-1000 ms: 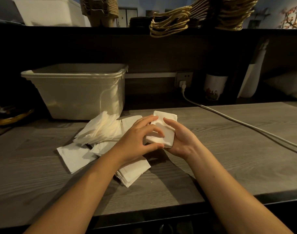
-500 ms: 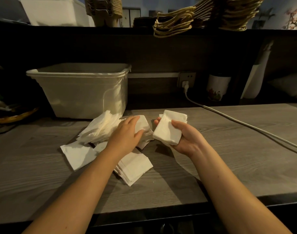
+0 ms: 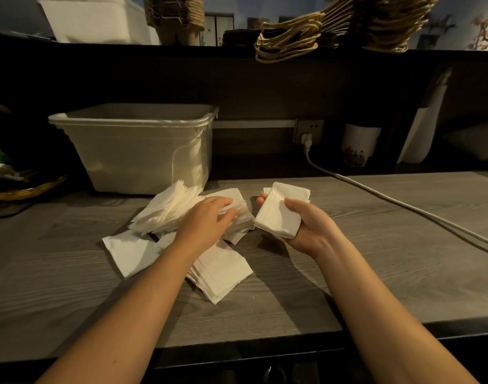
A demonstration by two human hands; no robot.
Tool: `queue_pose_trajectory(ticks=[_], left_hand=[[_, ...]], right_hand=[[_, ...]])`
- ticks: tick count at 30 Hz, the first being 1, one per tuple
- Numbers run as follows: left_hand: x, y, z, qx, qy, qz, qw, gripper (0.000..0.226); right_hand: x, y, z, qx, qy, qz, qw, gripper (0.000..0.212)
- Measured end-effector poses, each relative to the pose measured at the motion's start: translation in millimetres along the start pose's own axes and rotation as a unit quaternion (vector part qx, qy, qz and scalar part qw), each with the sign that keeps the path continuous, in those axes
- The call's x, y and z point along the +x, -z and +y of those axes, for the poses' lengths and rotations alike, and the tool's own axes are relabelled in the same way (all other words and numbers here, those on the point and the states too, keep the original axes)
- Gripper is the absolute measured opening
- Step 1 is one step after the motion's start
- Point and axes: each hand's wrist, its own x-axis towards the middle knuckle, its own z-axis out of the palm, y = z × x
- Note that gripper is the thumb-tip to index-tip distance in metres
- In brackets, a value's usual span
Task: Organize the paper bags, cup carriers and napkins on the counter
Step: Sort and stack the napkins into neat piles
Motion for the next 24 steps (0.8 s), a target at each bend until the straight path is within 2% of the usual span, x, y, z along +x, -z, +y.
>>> queue_pose_trajectory(ticks=[6, 18, 24], left_hand=[[1.7, 2.6, 0.1, 0.001, -0.009, 0.029, 1.000, 0.035], [-2.4, 16.1, -0.8, 0.017, -0.051, -0.070, 0.996, 0.039], [-1.7, 19.0, -0.6, 0.015, -0.038, -0.048, 0.998, 0.040]], right_hand=[[-1.0, -0.4, -0.4, 0.003, 0.001, 0.000, 1.000, 0.011], [-0.1, -1.7, -0.1, 0.007, -0.003, -0.002, 1.000, 0.015], [-0.1, -1.6, -0.3, 0.012, 0.000, -0.001, 1.000, 0.021]])
